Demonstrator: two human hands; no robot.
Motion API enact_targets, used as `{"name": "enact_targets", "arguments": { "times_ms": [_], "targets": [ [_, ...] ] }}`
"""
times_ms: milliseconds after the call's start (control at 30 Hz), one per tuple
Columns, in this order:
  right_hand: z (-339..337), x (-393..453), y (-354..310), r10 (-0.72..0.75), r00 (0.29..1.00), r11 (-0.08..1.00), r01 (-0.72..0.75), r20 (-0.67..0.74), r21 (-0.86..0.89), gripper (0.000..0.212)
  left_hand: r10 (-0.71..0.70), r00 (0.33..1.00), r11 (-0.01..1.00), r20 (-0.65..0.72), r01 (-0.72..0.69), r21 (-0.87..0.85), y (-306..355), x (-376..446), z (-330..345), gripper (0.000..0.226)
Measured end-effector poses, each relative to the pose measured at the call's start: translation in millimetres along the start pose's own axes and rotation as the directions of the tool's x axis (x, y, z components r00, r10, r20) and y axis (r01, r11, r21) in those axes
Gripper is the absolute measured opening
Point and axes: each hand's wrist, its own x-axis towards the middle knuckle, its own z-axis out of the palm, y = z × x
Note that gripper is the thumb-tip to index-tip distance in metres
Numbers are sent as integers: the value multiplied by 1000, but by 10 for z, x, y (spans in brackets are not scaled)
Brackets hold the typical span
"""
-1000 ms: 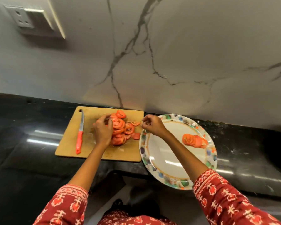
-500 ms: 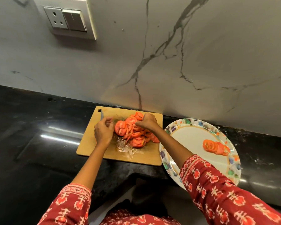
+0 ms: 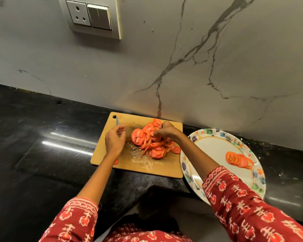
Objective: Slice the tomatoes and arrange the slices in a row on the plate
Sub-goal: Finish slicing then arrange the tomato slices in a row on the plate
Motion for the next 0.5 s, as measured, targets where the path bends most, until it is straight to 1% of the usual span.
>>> {"name": "enact_targets", "arguments": {
  "times_ms": [67,233,433,500],
  "targets": [
    [-48,-19,42,3,999,998,0,-34,68,30,8,1000,1000,5,-8,-6,5,-1,-2,25],
    [-372,-210,202,-16,999,977,26,-49,210,20,55,998,998,36,-55,-2,88,-2,89,26],
    [-842,-553,557,2,994,954,32,-113,299,13,116,986,993,117,-116,-13,336,-96,486,27],
    [-984,-655,749,27,987,940,28,-156,340,13,176,975,984,138,-172,-37,464,-168,654,26]
  ]
}}
